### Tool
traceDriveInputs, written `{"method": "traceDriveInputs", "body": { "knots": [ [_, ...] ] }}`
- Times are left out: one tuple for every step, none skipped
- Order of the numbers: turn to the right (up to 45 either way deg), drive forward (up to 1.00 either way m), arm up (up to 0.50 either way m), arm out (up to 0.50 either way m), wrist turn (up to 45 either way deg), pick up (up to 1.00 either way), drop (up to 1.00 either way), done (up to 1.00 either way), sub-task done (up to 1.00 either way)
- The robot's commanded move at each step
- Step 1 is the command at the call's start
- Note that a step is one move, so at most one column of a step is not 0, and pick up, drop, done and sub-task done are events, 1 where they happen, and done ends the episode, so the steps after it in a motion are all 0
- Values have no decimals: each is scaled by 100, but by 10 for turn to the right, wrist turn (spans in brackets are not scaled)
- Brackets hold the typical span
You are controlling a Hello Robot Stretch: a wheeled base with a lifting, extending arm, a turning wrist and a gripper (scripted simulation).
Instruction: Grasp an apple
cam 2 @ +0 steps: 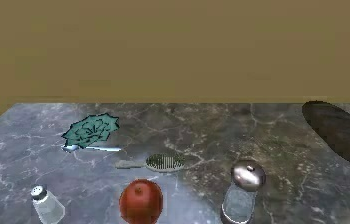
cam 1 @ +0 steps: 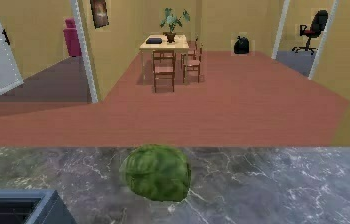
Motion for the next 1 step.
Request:
{"method": "traceDriveInputs", "body": {
  "knots": [
    [0, 0, 50, 0, 0, 0, 0, 0, 0]
  ]
}}
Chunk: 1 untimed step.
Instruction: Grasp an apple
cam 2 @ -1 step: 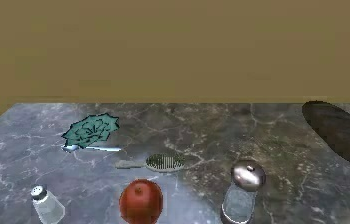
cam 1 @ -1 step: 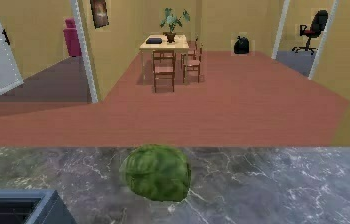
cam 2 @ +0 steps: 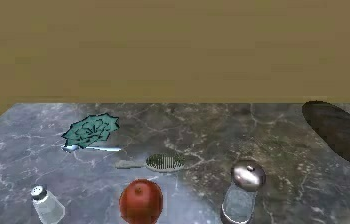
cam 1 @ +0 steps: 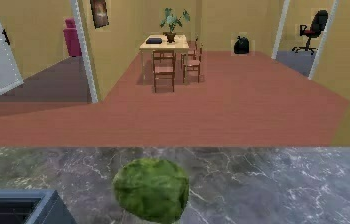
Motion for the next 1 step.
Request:
{"method": "traceDriveInputs", "body": {
  "knots": [
    [0, 0, 38, 0, 0, 0, 0, 0, 0]
  ]
}}
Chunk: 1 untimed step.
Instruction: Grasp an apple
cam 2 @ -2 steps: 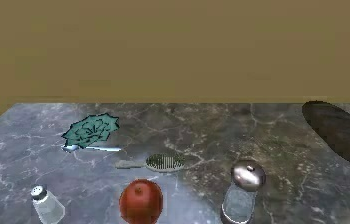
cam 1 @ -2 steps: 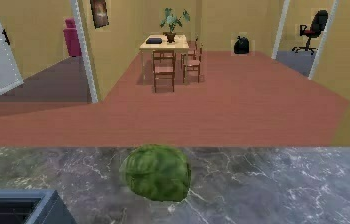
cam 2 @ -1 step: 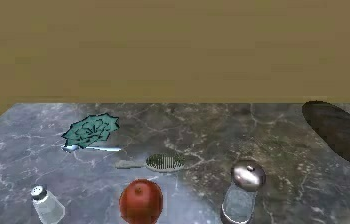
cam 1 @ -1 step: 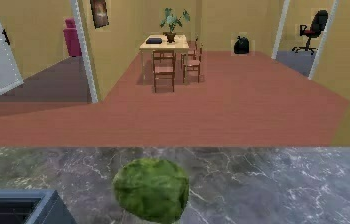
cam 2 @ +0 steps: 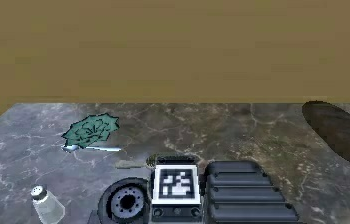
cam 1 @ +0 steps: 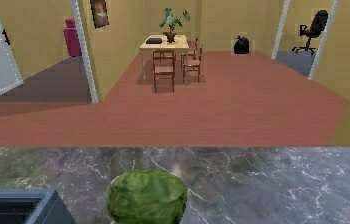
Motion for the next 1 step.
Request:
{"method": "traceDriveInputs", "body": {
  "knots": [
    [0, 0, 0, 0, 450, 0, 0, 0, 0]
  ]
}}
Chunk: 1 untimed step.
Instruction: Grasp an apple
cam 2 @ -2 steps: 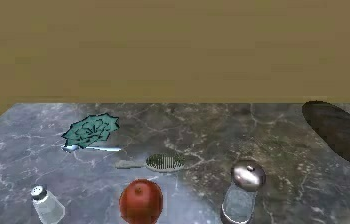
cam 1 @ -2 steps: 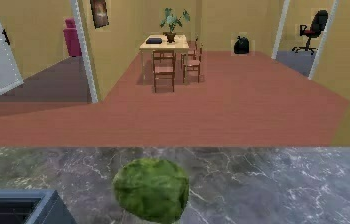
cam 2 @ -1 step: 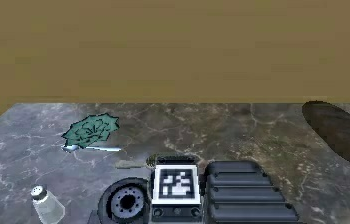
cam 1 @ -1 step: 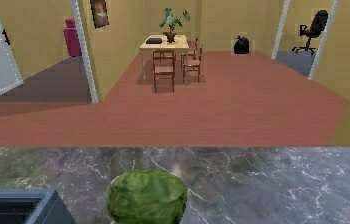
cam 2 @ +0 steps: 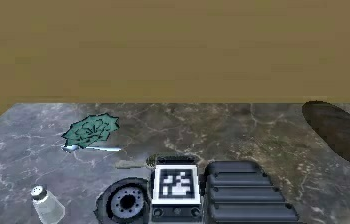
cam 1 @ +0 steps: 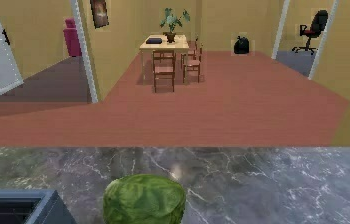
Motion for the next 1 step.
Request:
{"method": "traceDriveInputs", "body": {
  "knots": [
    [0, 0, 0, 0, 450, 0, 0, 0, 0]
  ]
}}
